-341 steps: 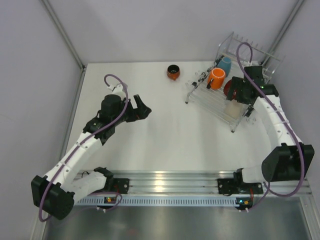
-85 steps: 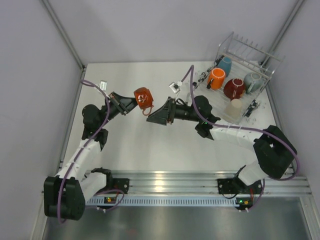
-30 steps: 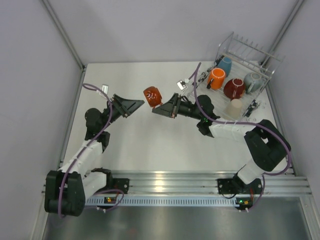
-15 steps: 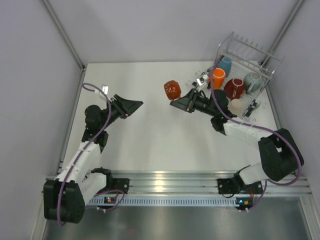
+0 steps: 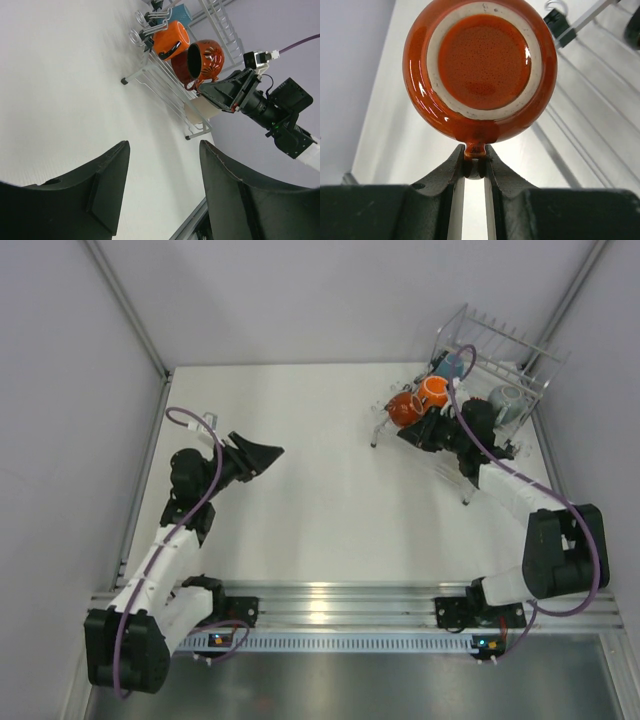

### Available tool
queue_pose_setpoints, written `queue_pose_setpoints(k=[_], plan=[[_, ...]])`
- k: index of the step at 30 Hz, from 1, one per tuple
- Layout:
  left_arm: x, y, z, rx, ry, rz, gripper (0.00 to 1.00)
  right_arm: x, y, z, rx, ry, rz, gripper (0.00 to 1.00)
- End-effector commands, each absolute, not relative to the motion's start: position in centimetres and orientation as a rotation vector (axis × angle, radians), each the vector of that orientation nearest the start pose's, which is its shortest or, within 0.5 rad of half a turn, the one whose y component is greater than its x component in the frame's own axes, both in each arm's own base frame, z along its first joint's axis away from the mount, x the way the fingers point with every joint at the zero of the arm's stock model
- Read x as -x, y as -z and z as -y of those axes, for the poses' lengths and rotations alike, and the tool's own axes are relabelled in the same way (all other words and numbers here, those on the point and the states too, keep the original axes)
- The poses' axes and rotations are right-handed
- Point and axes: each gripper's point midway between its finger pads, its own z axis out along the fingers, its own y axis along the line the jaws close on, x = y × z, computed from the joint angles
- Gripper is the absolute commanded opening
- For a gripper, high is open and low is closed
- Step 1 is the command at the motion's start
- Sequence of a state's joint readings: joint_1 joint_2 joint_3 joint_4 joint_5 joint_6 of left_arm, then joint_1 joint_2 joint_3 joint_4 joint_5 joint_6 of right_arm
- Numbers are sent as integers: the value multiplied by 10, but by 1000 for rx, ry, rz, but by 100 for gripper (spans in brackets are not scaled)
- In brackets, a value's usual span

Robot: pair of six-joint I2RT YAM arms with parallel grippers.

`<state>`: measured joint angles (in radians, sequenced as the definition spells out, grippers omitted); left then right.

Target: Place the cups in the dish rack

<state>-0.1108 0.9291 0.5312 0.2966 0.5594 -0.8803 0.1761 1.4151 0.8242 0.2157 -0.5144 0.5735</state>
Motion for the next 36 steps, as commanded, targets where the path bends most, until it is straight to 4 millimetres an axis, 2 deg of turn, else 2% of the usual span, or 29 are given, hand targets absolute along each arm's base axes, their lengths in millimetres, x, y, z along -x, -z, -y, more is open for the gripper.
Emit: queue_pose_setpoints(k=[1,2,6,8,9,11,15,19,24,28,36], plan=[[-300,-261,152,181,1162,-1725,63,-407,-205,-155,79,-795,-1945,0],[-299,-261,152,176,1165,-1728,63,-413,-208,-150,78,-755,-1940,0],[-298,-263,153,164,1161,-1726,63,-420,-199,-130,113,-575,-1998,0],[-298,-265,152,165,1154,-1722,64,-428,-204,-122,128,-503,-1989,0],[-298,-263,151,168,1153,-1724,64,-426,-198,-119,150,-469,-2014,0],[-299,-262,151,173,1153,-1728,64,-431,-201,-114,176,-424,-2006,0],[-302,-257,152,183,1155,-1746,64,-436,-195,-107,351,-308,-2020,0],[-301,-256,152,179,1158,-1747,64,-441,-184,-106,522,-259,-2060,0],[-301,-260,152,166,1155,-1737,64,-450,-192,-90,557,-219,-1993,0],[-304,-258,153,173,1160,-1749,64,-453,-188,-94,592,-234,-2000,0],[-305,-258,153,168,1158,-1749,64,-454,-166,-91,604,-222,-2065,0]])
